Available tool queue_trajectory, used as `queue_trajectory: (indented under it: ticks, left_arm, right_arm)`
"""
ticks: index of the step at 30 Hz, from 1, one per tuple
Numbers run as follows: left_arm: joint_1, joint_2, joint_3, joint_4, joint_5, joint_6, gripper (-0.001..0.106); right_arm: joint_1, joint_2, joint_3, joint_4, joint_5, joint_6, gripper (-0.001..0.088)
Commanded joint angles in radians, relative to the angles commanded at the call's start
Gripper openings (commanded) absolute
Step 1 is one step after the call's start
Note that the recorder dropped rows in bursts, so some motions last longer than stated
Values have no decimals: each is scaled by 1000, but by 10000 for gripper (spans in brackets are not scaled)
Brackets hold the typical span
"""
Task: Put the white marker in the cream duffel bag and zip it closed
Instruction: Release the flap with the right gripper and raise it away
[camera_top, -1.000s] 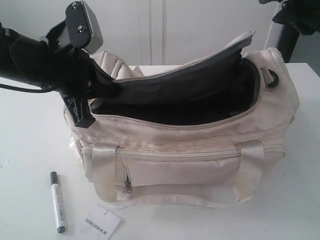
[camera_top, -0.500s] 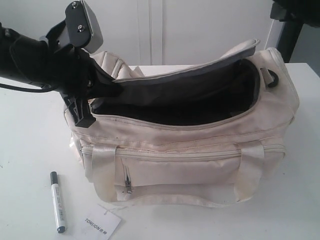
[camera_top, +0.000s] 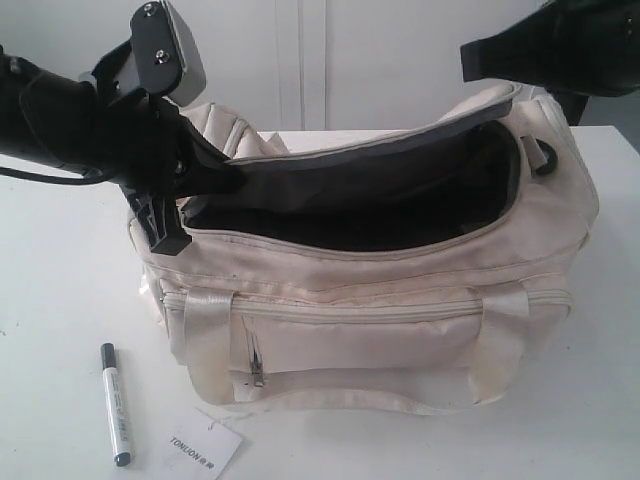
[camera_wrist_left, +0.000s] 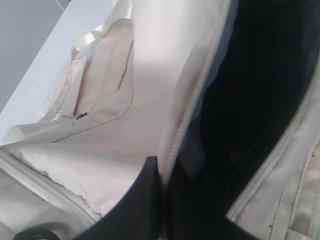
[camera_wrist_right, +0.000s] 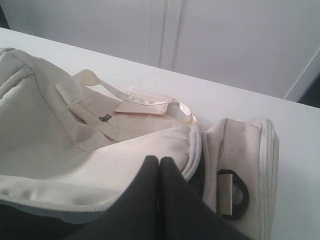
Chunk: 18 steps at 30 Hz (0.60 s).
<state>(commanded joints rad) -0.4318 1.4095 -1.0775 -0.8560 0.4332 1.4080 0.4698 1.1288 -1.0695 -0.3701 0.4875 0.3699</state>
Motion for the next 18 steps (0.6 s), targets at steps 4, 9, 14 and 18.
queue_trajectory:
  ticks: [4,9,14,18]
  left_arm:
    - [0,0,0,0,0,0,0]
    - [0,0,0,0,0,0,0]
    - [0,0,0,0,0,0,0]
    - [0,0,0,0,2,0,0]
  right_arm:
    - [0,-11,0,0,-16,0,0]
    - [0,-13,0,27,-30,-117,0]
    - [10,-5,0,145,-121,-414,0]
    - [37,21,0,274,-133,-652,0]
